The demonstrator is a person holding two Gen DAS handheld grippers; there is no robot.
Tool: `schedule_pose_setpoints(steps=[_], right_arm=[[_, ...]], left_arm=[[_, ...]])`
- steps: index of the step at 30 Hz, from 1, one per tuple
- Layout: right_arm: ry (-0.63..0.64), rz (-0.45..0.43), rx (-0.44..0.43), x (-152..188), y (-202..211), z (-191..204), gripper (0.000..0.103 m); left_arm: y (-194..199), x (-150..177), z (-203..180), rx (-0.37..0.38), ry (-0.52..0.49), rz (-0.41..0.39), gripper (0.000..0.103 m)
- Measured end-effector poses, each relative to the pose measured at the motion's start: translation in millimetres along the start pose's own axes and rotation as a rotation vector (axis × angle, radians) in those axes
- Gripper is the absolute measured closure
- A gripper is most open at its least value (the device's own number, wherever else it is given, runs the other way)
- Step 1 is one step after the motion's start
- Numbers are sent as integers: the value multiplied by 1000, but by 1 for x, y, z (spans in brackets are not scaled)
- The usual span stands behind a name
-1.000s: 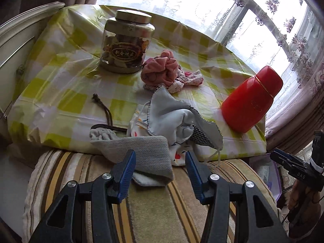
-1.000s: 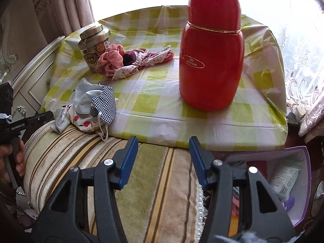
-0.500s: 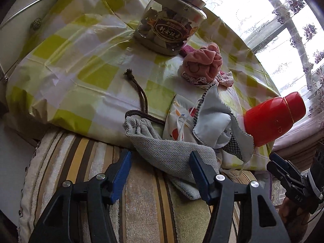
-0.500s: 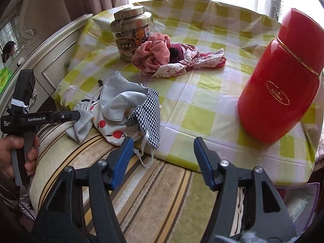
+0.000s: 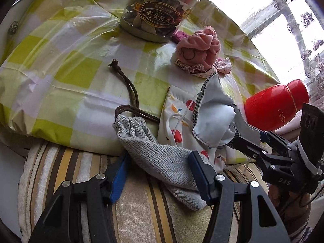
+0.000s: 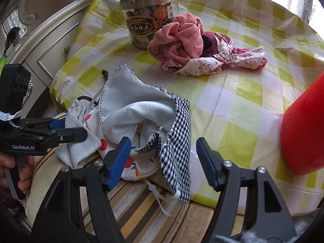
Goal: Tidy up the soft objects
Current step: 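Grasp the grey drawstring pouch with the left gripper while the right gripper grasps the houndstooth mask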
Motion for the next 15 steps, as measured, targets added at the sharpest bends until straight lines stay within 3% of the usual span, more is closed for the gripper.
schedule_pose_setpoints(steps=[4, 8, 11, 15], right_arm=[[-7, 18, -5, -6, -13, -1, 33], [-12, 30, -6, -11, -23, -1, 35], [-24, 44, -5, -10, -29, -4, 56], [-34, 27, -13, -9, -26, -6, 77]], left_arm=[[-4, -1, -4, -7, -26, 5, 44], [-7, -1, -7, -8, -46, 7, 60], [-8, 0, -9, -12, -61, 2, 68], [-4, 1, -10, -15, -71, -23, 80]])
Point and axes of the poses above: each gripper's, at about its wrist camera, not at the fingertips, and y roughly against the way its jaws point, z to its left, x to its underside, the point moved 5 cm from there along -y, roughly the way its jaws point, and after that the axes turned 8 degrees about z, right-handed, at the moved point
